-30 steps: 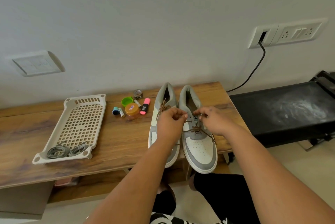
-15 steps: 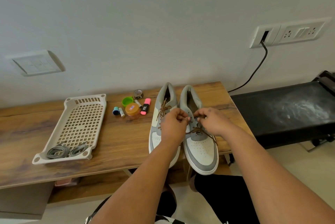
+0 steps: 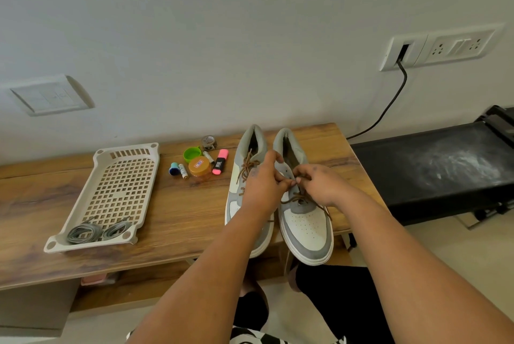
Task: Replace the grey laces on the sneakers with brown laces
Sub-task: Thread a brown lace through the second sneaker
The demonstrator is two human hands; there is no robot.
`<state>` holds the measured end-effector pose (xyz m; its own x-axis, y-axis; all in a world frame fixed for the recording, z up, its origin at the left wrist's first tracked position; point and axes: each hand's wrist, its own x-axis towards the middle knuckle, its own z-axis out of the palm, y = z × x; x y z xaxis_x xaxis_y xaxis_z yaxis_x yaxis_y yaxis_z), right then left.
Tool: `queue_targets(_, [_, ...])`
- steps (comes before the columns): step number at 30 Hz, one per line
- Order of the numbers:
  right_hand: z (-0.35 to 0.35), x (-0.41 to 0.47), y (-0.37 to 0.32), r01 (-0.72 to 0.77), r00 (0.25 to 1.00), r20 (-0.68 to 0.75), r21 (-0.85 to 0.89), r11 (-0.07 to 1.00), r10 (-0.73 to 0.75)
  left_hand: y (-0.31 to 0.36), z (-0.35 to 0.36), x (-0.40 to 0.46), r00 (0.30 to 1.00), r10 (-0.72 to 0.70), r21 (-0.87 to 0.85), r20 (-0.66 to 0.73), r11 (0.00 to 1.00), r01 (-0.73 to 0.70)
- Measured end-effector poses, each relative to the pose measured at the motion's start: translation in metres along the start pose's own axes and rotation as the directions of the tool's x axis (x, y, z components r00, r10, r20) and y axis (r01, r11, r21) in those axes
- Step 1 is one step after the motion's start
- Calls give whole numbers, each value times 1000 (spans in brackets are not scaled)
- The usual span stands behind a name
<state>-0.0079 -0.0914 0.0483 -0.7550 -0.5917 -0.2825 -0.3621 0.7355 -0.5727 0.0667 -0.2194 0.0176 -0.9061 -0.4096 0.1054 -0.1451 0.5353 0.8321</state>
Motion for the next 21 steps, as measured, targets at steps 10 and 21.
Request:
queue_targets(10, [8, 2, 1, 30, 997, -78, 51, 998, -26, -7, -6, 5, 982, 81, 78, 171, 992, -95])
queue_targets(21, [-27, 4, 9, 95, 839, -498, 533, 841, 220, -4, -14, 5, 960, 32, 83, 278, 995, -57])
